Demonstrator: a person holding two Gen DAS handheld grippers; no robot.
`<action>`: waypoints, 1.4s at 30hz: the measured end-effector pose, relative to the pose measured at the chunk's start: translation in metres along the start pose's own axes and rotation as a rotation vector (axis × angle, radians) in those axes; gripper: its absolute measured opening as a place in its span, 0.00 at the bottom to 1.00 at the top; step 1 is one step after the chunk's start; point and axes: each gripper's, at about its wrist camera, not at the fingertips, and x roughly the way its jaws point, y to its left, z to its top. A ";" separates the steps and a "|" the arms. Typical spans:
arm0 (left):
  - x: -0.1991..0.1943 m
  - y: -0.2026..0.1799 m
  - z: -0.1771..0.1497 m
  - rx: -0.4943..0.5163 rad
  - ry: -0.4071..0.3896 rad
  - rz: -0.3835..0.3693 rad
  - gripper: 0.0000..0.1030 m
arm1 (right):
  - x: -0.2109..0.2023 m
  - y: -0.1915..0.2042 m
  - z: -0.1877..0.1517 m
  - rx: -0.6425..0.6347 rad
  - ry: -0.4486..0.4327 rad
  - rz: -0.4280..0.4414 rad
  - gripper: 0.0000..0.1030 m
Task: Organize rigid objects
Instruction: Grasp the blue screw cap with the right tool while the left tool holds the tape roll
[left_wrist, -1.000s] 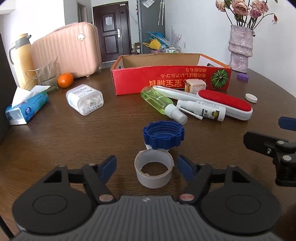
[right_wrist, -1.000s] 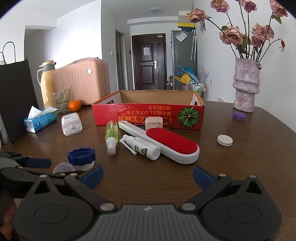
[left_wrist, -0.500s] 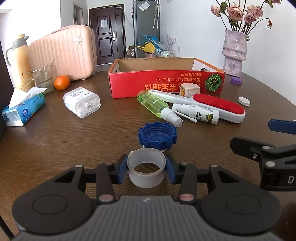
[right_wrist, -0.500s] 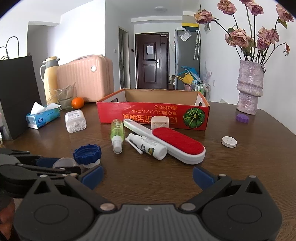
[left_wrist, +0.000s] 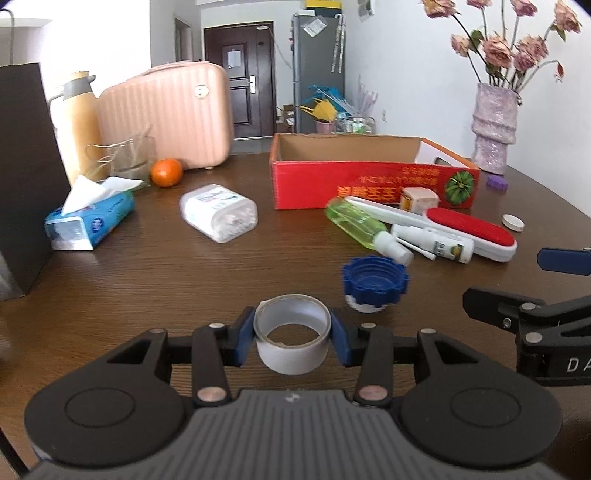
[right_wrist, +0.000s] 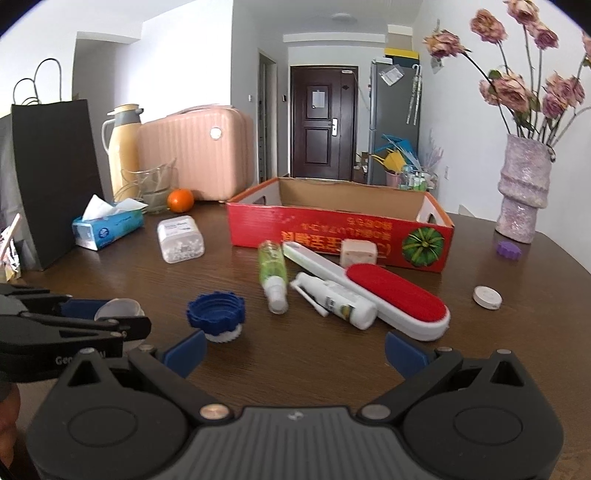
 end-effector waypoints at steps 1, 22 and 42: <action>-0.002 0.004 0.000 -0.003 -0.005 0.005 0.43 | 0.000 0.003 0.001 -0.003 -0.002 0.003 1.00; 0.003 0.052 0.005 0.000 -0.020 0.014 0.43 | 0.029 0.054 0.019 -0.063 0.024 0.030 0.99; 0.026 0.056 0.008 0.044 0.036 -0.026 0.43 | 0.076 0.061 0.021 -0.076 0.102 0.038 0.69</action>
